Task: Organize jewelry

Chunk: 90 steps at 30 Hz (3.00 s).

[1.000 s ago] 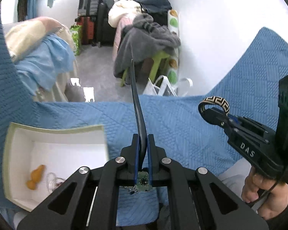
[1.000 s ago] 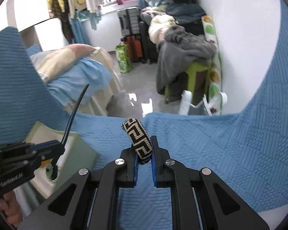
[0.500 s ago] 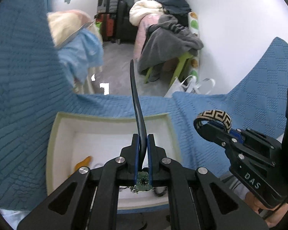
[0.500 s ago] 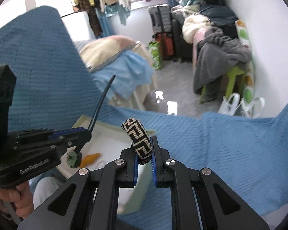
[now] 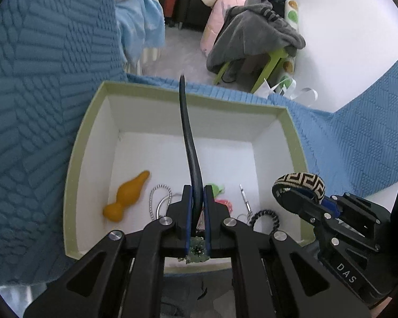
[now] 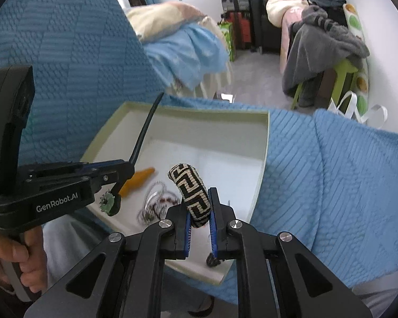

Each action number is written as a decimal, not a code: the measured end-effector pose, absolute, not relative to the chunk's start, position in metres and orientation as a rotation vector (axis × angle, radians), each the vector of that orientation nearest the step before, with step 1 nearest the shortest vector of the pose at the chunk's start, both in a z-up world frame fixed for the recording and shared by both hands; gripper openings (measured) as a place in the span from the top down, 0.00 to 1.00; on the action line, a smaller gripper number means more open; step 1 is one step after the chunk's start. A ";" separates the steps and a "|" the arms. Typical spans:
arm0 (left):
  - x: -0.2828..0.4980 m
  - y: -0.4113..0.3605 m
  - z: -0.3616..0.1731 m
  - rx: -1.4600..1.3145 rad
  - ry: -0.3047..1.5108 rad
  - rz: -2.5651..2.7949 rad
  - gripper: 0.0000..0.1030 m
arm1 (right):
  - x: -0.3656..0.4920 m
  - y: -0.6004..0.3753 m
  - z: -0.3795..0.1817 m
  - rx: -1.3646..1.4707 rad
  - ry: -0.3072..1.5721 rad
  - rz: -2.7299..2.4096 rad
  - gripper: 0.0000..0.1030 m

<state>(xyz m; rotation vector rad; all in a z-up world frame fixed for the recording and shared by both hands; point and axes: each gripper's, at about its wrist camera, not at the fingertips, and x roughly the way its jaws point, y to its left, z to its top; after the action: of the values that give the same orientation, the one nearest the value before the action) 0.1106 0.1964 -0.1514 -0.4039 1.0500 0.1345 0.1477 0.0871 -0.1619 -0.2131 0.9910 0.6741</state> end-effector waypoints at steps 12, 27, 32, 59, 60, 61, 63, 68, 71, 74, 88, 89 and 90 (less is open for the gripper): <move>0.099 0.199 -0.120 -0.399 1.029 0.200 0.57 | 0.143 0.071 -0.132 -0.177 0.954 0.681 0.70; 0.058 0.172 0.004 -0.266 0.833 0.240 0.55 | 0.101 0.032 0.016 -0.088 0.681 0.681 0.71; 0.045 0.165 0.026 -0.233 0.801 0.272 0.55 | 0.084 0.021 0.038 -0.066 0.639 0.672 0.71; -0.025 0.130 0.019 -0.249 0.822 0.277 0.55 | 0.022 -0.029 0.011 -0.023 0.684 0.587 0.71; -0.026 0.130 0.018 -0.250 0.825 0.278 0.55 | 0.021 -0.030 0.009 -0.025 0.688 0.586 0.71; -0.026 0.129 0.017 -0.252 0.828 0.277 0.55 | 0.020 -0.031 0.008 -0.026 0.692 0.586 0.71; -0.028 0.126 0.016 -0.253 0.830 0.274 0.55 | 0.018 -0.033 0.004 -0.024 0.702 0.586 0.71; -0.028 0.121 0.013 -0.256 0.835 0.270 0.55 | 0.016 -0.035 0.001 -0.019 0.713 0.574 0.71; -0.029 0.120 0.011 -0.266 0.833 0.262 0.55 | 0.014 -0.037 0.001 -0.020 0.707 0.560 0.70; -0.029 0.121 0.008 -0.269 0.839 0.265 0.55 | 0.014 -0.035 -0.001 -0.026 0.709 0.554 0.69; -0.031 0.119 0.009 -0.270 0.839 0.262 0.55 | 0.013 -0.037 -0.005 -0.033 0.707 0.530 0.65; -0.032 0.118 0.009 -0.270 0.839 0.262 0.55 | 0.013 -0.038 -0.005 -0.035 0.705 0.521 0.63; -0.032 0.118 0.008 -0.270 0.841 0.261 0.54 | 0.013 -0.038 -0.005 -0.042 0.700 0.512 0.60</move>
<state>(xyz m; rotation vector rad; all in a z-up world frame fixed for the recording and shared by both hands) -0.0319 0.1178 0.0083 -0.2699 0.8411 0.2612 0.0128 -0.0383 -0.0052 -0.0417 0.7001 0.5118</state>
